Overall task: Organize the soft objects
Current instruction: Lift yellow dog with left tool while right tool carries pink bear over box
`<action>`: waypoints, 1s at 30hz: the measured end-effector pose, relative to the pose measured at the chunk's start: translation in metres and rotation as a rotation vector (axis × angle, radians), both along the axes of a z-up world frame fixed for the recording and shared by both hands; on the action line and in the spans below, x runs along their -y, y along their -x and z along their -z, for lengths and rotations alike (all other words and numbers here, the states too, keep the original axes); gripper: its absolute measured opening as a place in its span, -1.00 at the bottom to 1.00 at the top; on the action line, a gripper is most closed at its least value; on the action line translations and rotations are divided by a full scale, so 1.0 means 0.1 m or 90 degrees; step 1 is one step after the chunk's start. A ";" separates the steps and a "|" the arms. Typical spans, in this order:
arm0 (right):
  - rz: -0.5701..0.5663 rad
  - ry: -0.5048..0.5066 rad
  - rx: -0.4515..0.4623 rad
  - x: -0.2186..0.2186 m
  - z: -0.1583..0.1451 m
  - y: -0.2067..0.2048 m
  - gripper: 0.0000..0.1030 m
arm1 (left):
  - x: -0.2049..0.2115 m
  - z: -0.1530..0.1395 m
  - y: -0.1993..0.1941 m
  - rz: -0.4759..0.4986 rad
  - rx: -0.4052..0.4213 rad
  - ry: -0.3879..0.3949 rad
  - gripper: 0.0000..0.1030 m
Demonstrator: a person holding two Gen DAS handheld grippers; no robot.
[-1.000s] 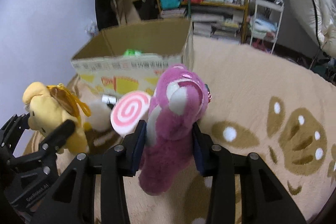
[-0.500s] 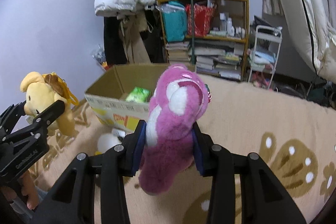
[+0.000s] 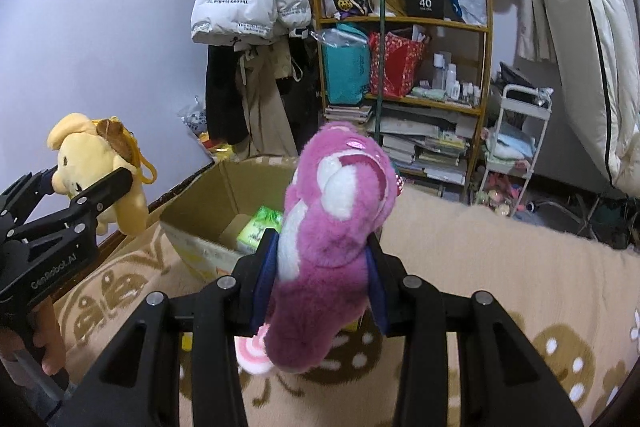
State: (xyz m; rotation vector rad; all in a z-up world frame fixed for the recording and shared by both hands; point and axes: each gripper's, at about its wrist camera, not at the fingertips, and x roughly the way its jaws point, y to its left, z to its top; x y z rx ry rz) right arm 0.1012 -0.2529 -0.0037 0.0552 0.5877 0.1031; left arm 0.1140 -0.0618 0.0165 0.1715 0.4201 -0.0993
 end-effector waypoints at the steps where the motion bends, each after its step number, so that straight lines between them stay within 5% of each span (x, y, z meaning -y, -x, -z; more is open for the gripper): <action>1: 0.000 0.003 0.004 0.00 -0.02 -0.04 -0.16 | 0.01 0.00 -0.05 -0.002 0.005 -0.006 0.37; 13: 0.013 -0.007 0.010 0.08 0.02 -0.33 -0.16 | 0.14 0.06 -0.39 0.013 0.010 -0.035 0.38; 30: -0.020 -0.062 -0.018 0.10 0.35 -0.64 -0.12 | 0.12 0.41 -0.72 0.036 -0.070 -0.006 0.45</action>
